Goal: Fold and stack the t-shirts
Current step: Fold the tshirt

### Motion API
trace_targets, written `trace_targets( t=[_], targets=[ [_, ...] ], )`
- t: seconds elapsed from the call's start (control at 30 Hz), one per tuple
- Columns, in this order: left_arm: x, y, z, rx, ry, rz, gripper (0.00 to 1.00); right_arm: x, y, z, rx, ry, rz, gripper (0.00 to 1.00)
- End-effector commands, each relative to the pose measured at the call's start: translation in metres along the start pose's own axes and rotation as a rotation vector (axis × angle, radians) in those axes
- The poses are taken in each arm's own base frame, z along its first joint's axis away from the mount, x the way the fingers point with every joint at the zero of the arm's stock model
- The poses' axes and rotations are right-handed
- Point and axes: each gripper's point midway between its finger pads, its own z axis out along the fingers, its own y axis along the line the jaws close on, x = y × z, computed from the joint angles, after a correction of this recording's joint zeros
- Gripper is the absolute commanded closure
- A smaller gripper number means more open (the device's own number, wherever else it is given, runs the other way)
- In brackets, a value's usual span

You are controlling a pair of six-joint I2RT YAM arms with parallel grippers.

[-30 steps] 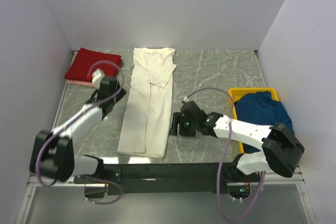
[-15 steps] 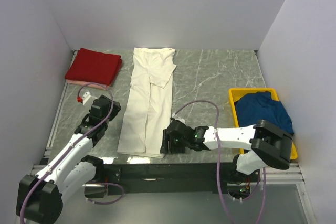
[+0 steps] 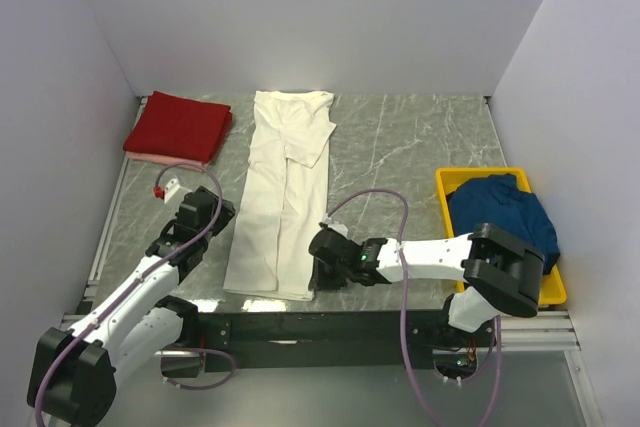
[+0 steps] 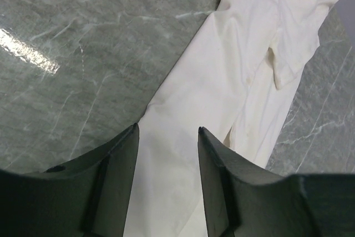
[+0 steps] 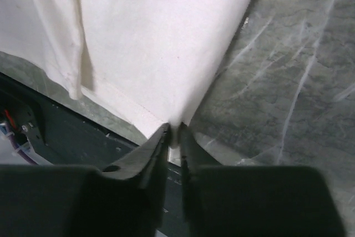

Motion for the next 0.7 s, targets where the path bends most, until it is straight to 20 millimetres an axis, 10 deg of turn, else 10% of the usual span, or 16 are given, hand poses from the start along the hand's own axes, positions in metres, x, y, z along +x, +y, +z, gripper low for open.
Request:
trace_targets(
  t=[0.0, 0.07, 0.33, 0.67],
  targets=[
    [0.005, -0.002, 0.001, 0.013, 0.014, 0.006, 0.48, -0.002, 0.004, 0.003, 0.0, -0.011, -0.013, 0.83],
    [0.009, -0.003, 0.0, 0.018, 0.029, 0.013, 0.48, 0.004, -0.004, 0.004, 0.011, 0.004, -0.014, 1.0],
    [0.044, -0.029, -0.011, 0.102, 0.162, 0.068, 0.52, 0.008, -0.074, -0.013, 0.085, -0.023, 0.045, 1.0],
    [0.103, -0.03, -0.058, 0.083, 0.392, 0.162, 0.56, 0.002, -0.105, -0.038, 0.122, -0.065, 0.06, 1.0]
  ],
)
